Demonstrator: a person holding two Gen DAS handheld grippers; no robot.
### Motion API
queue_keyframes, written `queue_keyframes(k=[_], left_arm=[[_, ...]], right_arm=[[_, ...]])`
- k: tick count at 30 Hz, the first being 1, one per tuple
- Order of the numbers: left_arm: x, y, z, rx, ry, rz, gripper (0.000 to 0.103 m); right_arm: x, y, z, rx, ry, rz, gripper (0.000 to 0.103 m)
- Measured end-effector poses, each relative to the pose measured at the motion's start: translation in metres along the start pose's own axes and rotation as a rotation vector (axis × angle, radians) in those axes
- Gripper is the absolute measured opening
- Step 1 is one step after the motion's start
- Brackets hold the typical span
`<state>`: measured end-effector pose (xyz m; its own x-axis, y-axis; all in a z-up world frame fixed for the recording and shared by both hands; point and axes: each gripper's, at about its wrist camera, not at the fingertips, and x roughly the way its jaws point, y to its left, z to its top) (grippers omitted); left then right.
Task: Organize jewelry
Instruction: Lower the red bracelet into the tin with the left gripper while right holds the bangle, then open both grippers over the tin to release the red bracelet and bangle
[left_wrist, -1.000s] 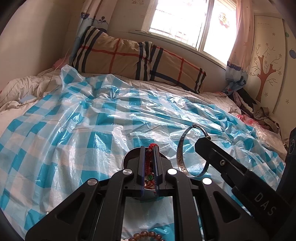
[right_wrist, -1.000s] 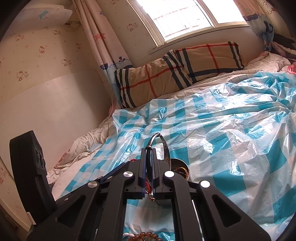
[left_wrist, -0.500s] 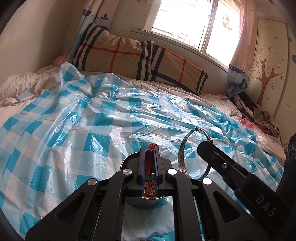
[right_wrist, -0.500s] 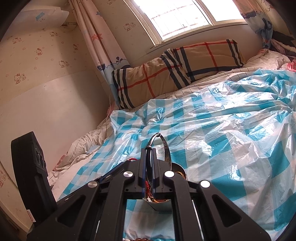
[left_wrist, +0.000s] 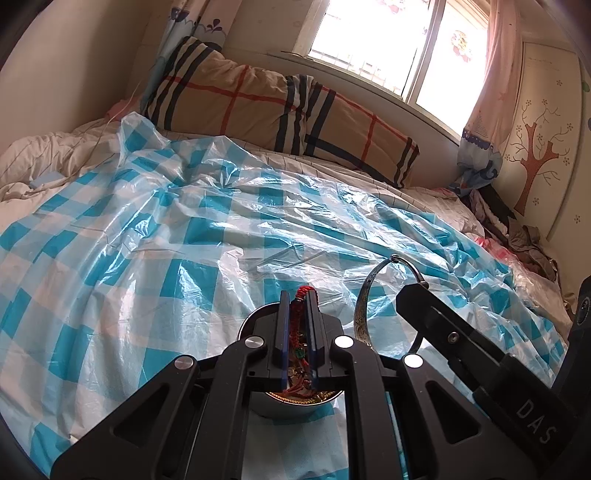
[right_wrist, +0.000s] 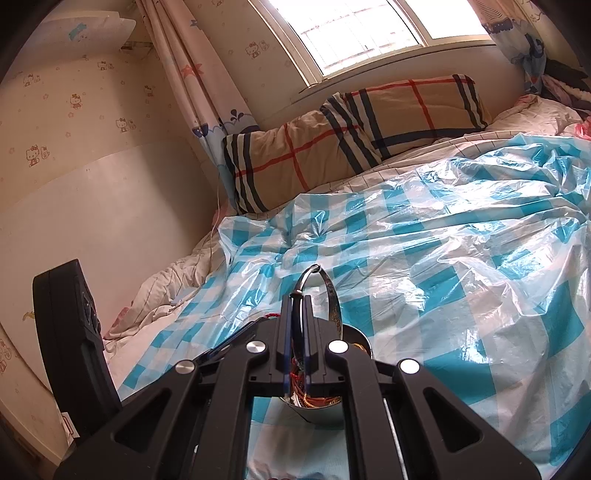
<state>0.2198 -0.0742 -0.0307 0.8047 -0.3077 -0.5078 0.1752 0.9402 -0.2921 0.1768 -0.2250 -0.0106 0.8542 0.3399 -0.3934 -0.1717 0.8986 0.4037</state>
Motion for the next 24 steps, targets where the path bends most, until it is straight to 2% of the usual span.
queue_keyframes(k=[6,10,13,15,16,18,19,20,21,24], left_arm=[[0.005,0.003,-0.001,-0.007,0.013,-0.001,0.008],[0.015,0.007,-0.003,-0.028,0.064,-0.004,0.008],[0.025,0.016,-0.004,-0.063,0.117,0.014,0.013],[0.025,0.024,-0.004,-0.093,0.124,0.020,0.023],[0.024,0.027,-0.003,-0.105,0.121,0.036,0.025],[0.022,0.035,-0.002,-0.124,0.115,0.069,0.027],[0.020,0.041,-0.001,-0.156,0.107,0.068,0.028],[0.017,0.046,0.001,-0.175,0.096,0.077,0.028],[0.015,0.050,0.003,-0.178,0.085,0.093,0.030],[0.009,0.057,0.006,-0.196,0.063,0.111,0.034]], right_arm=[[0.005,-0.001,-0.002,0.007,0.011,0.001,0.006],[0.011,-0.003,-0.003,0.012,0.027,0.003,0.006],[0.019,-0.003,-0.006,0.011,0.061,0.000,0.006],[0.026,-0.003,-0.009,0.005,0.101,-0.020,0.007],[0.033,-0.004,-0.011,0.007,0.137,-0.017,0.007],[0.039,-0.008,-0.015,0.016,0.178,-0.030,0.017],[0.043,-0.007,-0.018,-0.005,0.206,-0.043,0.024],[0.045,-0.006,-0.021,-0.019,0.223,-0.052,0.039],[0.045,-0.006,-0.022,-0.014,0.221,-0.048,0.044],[0.034,-0.005,-0.017,-0.015,0.165,-0.055,0.046]])
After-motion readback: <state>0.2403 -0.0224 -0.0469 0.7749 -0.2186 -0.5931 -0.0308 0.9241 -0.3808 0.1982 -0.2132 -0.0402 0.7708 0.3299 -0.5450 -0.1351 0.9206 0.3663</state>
